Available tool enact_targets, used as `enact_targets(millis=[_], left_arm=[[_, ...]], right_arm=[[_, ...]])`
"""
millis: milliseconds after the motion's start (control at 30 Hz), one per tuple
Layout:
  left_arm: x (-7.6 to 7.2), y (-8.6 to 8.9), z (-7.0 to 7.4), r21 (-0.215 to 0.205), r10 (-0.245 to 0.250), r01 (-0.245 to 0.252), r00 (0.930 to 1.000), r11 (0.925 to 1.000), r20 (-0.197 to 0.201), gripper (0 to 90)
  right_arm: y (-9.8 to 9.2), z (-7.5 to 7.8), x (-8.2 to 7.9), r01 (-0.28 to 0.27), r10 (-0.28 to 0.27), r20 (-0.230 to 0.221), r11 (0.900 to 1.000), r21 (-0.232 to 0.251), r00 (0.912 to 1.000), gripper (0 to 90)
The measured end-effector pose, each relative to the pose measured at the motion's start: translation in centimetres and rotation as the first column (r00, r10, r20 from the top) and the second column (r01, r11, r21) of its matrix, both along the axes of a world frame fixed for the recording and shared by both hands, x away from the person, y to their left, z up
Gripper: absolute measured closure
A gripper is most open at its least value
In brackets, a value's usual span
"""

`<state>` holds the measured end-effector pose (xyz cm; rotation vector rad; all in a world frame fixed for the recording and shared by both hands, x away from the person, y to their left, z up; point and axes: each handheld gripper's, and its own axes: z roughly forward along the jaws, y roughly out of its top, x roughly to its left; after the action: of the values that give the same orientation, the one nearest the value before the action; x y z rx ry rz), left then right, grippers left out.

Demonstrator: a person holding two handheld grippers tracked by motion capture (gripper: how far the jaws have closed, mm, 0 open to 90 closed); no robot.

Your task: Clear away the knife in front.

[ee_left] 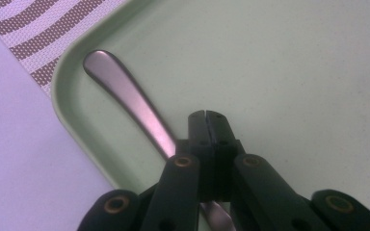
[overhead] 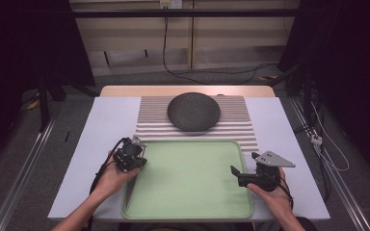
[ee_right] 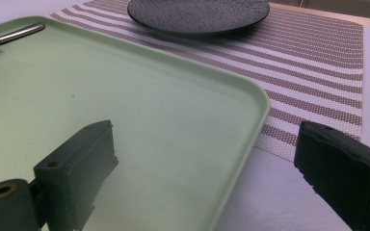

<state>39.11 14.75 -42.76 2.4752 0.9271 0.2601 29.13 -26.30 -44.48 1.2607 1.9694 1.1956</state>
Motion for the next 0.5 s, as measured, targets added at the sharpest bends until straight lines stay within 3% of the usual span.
enact_targets(millis=[200, 500], left_arm=[[-0.34, 0.32, -0.02, 0.001, 0.026, -0.026, 0.9996, 0.9997, 0.007, 90.0], [-0.97, 0.94, -0.33, -0.047, 0.061, -0.060, 0.9979, 0.9971, 0.021, 90.0]], right_arm=[[0.00, 0.00, 0.00, -0.001, 0.001, -0.001, 1.000, 0.000, 1.0000, 7.1], [-0.04, 0.04, -0.08, -0.007, 0.007, 0.007, 1.000, -0.004, 1.0000, 7.2]])
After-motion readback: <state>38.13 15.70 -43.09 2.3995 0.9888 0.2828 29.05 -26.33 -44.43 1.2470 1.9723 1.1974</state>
